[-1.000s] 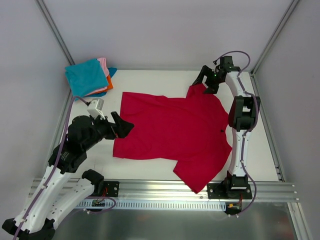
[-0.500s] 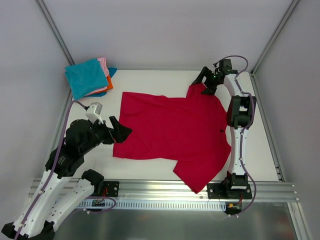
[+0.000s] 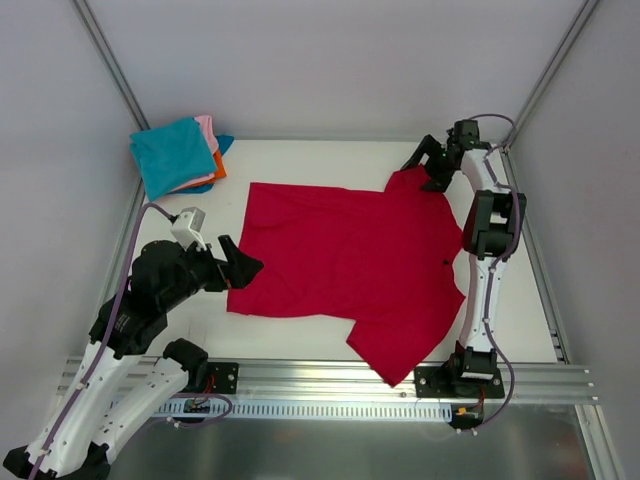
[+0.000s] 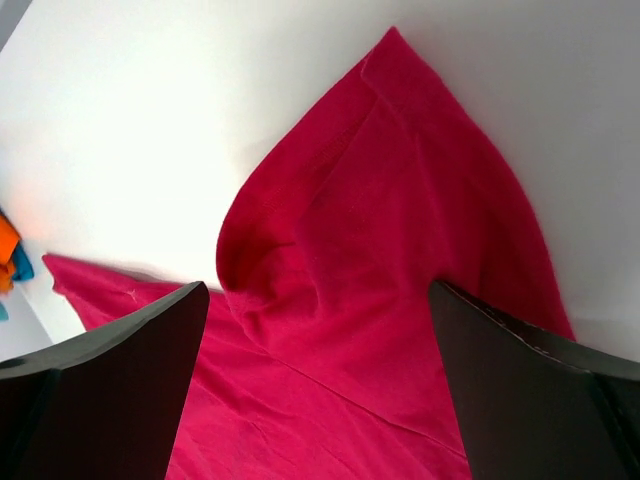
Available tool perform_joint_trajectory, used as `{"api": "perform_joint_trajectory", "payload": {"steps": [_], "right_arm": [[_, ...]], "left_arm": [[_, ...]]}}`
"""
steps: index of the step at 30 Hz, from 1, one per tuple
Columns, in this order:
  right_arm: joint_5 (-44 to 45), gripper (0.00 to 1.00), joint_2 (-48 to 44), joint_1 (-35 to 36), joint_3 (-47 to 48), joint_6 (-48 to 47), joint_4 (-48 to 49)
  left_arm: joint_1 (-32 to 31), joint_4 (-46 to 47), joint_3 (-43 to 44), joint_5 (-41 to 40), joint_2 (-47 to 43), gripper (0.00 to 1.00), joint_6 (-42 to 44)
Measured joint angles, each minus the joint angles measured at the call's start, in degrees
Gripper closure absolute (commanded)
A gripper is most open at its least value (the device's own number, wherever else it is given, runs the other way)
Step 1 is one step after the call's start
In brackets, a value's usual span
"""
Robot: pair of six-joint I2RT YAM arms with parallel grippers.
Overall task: Fold and stack the t-shirts
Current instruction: Flatten out the tshirt
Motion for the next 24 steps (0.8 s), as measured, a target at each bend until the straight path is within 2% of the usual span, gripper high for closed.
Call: {"api": "perform_joint_trajectory", "payload": {"steps": [11,24], "right_arm": [[5.97,0.01,-3.28,-7.39,-4.28,-0.02,0.26],[4.48,0.00,-6.03,-6.88,-5.22,0.02,0.20]], "left_arm": [[0.00,0.04,-0.31,-0.07,0.00,0.01,0.04],[0.00,2.38,-4.52,-0.17,1.07,0.01,0.07]]}}
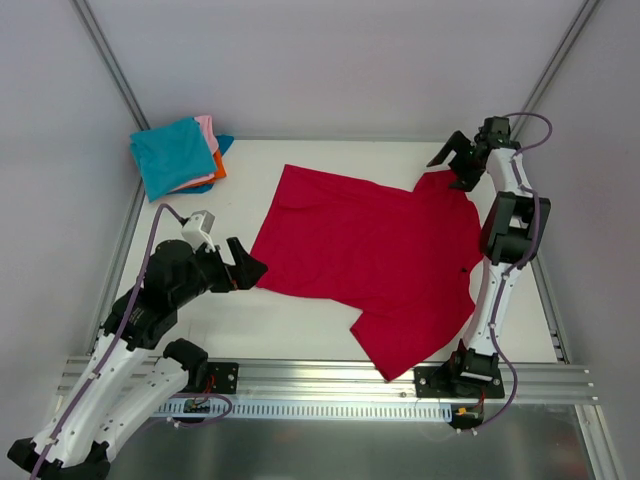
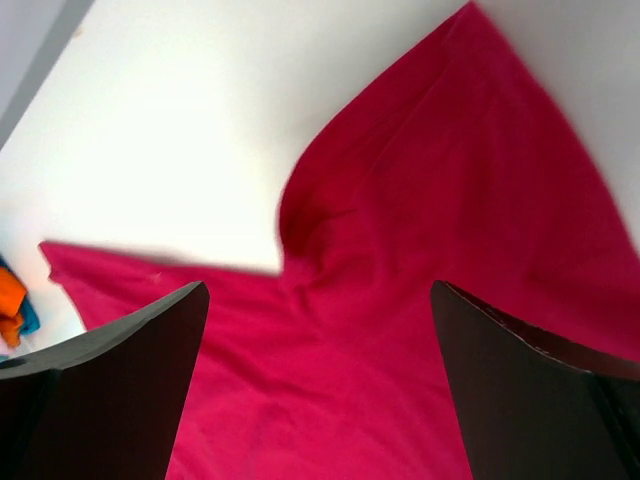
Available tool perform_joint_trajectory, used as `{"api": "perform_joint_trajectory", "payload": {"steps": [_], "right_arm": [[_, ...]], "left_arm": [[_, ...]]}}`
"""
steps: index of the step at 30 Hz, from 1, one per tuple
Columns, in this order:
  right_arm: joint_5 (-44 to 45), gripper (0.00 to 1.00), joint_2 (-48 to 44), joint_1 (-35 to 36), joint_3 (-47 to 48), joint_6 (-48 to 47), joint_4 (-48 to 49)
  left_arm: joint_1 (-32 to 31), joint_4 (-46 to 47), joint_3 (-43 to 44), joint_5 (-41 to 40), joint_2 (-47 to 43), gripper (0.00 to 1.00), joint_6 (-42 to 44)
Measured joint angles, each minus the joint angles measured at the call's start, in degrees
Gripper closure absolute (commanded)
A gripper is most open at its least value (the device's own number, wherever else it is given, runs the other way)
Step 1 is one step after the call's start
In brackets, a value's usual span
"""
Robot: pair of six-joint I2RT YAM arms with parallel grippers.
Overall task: Fold and stack the t-shirts
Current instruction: Flatten out the tshirt
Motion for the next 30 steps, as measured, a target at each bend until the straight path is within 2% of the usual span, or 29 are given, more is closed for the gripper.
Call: {"api": "perform_joint_trajectory", "payload": {"steps": [3,6,11,16,22,30], "right_arm": [[-0.02,0.00,-4.72,0.92,-2.67,-0.02,-0.09],[0.74,0.01,-13.18,2.27,-9.27,-0.09,0.66],[4.46,0.01,-31.76,3.65,-26.64,-0.72,1.81],[10.21,0.00,-44.50,3.28,-42.84,-2.36,0.17],[15.50,0.01,-48.92,3.13,-54.45,-5.25,-4.33],[18.56,0.01,-46.73,2.84,-56.48,-6.34,-5.27]], "left_arm": [[0.00,1.62,-0.98,0.17,0.44,0.01,0.00],[0.00,3.02,-1.88,0.24,0.92,0.01,-0.02],[0.00,4.17,-2.49,0.31,0.96,0.01,-0.02],[0.00,4.87,-3.10,1.16,0.09,0.01,-0.07],[0.00,5.20,-3.10,1.81,-1.14,0.01,0.00],[0.00,5.16,-3.30,2.75,-2.71,0.01,-0.02]]}}
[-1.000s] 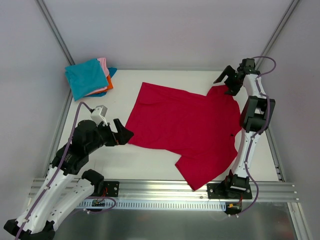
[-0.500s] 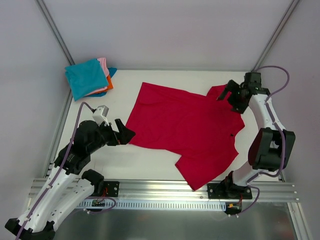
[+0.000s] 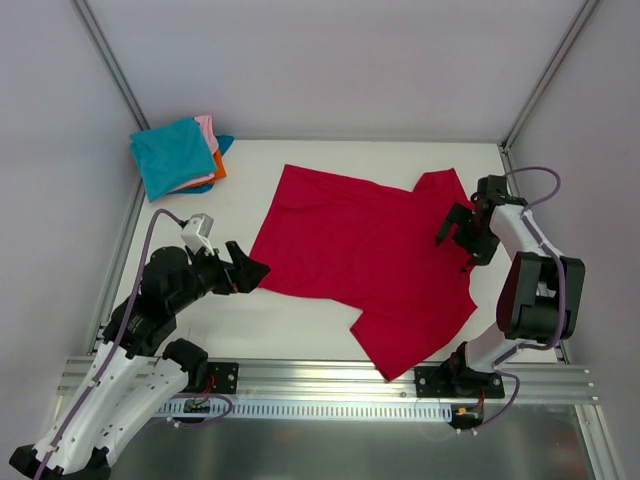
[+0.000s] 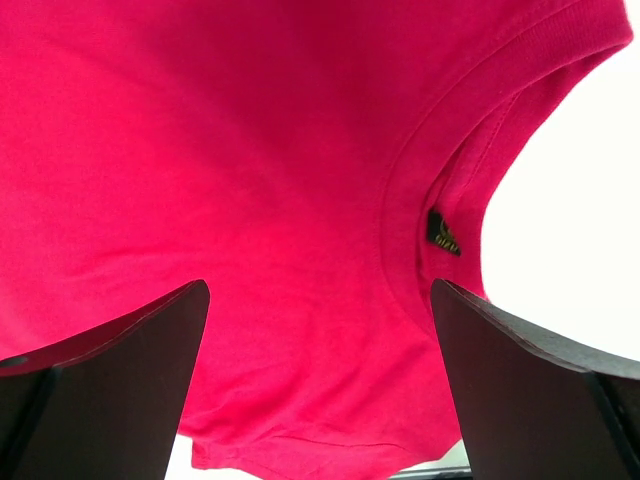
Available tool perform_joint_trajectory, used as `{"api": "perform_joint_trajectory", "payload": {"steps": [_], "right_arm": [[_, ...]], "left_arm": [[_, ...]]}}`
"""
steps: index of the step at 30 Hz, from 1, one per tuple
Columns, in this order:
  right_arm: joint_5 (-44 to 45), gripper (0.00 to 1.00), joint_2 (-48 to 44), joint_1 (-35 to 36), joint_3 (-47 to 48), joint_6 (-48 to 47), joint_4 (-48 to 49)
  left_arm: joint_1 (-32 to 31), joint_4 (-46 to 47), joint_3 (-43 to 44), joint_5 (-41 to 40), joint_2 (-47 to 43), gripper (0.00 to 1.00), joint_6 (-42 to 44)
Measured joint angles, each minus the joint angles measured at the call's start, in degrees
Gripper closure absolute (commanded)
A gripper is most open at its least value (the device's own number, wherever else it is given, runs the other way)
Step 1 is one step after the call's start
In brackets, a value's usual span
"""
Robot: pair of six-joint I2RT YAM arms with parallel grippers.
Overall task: Fold and stack the t-shirts
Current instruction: Flatten out the tshirt
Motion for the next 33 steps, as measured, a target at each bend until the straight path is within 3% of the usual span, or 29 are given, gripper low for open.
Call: {"api": "perform_joint_trajectory", "payload": {"steps": [9,18,33], "right_arm": [[3.10,0.01,10.51,-0.68,0.09,0.28,0.42],[4.81,0.00,14.10,-1.05,3.50,0.57,-0.76],[6.38,0.01,27.69,-1.77,23.45,0.52,-3.93]], "left_arm": [[0.00,-0.94,-0.13,-0.02,-1.97,0.01,0.00],[0.00,-1.31,-0.13,-0.07,-1.97,0.01,0.02],[0.00,-4.59,-0.13,-1.97,-2.19,0.01,0.17]]}}
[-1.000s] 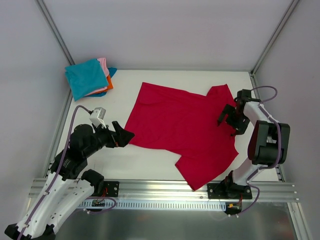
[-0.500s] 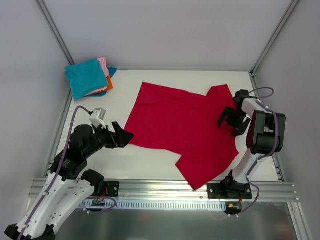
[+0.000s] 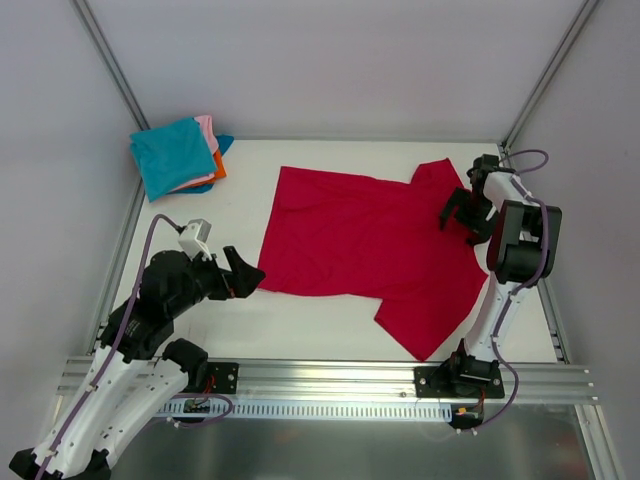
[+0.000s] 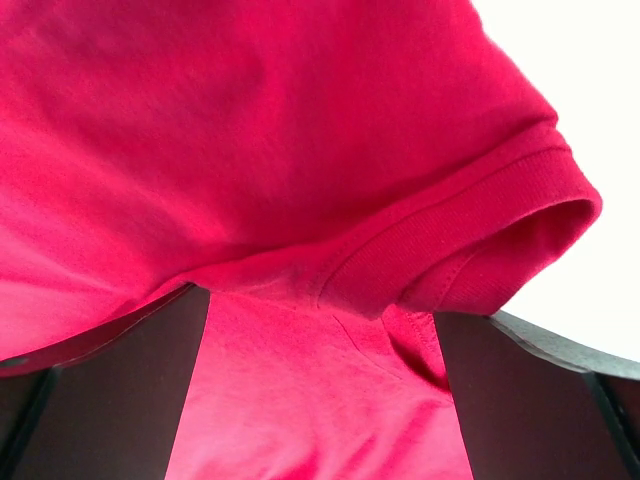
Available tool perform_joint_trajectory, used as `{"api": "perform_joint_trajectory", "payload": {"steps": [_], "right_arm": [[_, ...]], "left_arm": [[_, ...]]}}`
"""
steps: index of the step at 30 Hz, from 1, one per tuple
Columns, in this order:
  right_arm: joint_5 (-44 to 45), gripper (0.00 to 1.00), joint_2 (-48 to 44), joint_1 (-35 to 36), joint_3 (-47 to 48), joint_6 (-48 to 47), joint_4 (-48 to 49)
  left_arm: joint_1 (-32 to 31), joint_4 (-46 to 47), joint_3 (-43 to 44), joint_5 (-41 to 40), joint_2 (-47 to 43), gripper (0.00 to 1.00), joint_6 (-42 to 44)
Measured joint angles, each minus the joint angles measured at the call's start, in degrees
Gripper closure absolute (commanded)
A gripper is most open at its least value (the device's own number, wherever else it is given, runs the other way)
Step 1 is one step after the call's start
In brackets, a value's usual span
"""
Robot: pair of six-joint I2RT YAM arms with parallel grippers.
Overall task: Fold and stack the t-shirts
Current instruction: Flatten out the tshirt
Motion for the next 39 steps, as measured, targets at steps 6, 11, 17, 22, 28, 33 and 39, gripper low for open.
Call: {"api": "perform_joint_trajectory", "payload": {"steps": [6,11,17,22,28,33,39], "right_arm": [[-0.44,0.01,6.01,-0.02,10.27,-0.55,-1.09],[-1.36,0.00,3.93,0.39,10.10,-0.66,-0.87],[-3.43,0.01,-20.09,4.09,-5.75,-0.70,-0.22],[-6.23,0.01,-46.51,6.73,-17.35,-0.85,-0.92],[-7.48,0.01,-58.16,6.49,-24.20,-1.31,-3.87],[-9.07,0.01,-58.25,6.49,-28.15,-1.33,-4.90],[-10.49,0.00,-59.63,6.49,-30.10,-1.36,-5.38]], "left_arm": [[0.00,-1.11,0.00,-1.18,-0.26,0.01,0.02],[0.00,-0.22,-0.90,-1.22,0.61,0.01,-0.04],[0.00,1.97,-3.19,-0.52,8.66,0.01,-0.11],[0.00,1.88,-3.50,0.31,19.15,0.01,-0.20],[0.00,3.82,-6.14,2.64,28.35,0.01,-0.63],[0.00,9.73,-6.19,4.98,34.86,0.12,-1.53],[0.00,17.97,-7.19,5.44,37.94,0.12,-1.42]]}}
